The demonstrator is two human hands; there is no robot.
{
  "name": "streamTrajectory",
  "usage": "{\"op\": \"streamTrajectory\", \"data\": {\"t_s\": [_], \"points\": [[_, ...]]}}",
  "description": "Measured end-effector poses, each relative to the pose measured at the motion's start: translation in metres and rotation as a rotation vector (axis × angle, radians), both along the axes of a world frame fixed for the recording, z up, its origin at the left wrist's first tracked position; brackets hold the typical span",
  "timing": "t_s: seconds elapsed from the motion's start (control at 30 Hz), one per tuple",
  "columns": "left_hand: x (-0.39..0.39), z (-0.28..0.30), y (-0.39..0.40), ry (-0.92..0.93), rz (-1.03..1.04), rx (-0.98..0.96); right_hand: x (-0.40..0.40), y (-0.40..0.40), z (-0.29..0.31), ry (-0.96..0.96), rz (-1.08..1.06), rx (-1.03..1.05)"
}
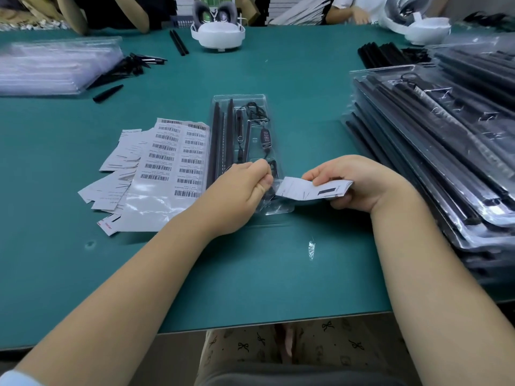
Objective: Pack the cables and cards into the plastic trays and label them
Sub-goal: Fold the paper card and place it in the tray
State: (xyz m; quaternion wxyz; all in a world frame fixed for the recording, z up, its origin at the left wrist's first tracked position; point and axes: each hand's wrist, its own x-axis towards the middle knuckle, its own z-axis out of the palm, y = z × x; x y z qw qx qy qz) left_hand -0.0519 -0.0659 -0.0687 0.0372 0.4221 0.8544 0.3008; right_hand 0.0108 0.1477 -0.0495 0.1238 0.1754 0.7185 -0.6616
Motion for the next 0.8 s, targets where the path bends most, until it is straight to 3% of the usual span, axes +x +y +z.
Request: {"op": "streamTrajectory", "data": {"t_s": [0.2, 0.43, 0.8], "points": [[0.002, 0.0, -0.001, 0.003, 0.023, 0.061, -0.001, 0.002, -0.004, 0.004, 0.178, -0.017], [0.001, -0.001, -0.001, 0.007, 0.026, 0.055, -0.006, 0.001, -0.01, 0.027, 0.157, -0.062], [0.002, -0.001, -0.003, -0.004, 0.039, 0.095, -0.008, -0.005, -0.008, 0.085, 0.093, 0.037]]}}
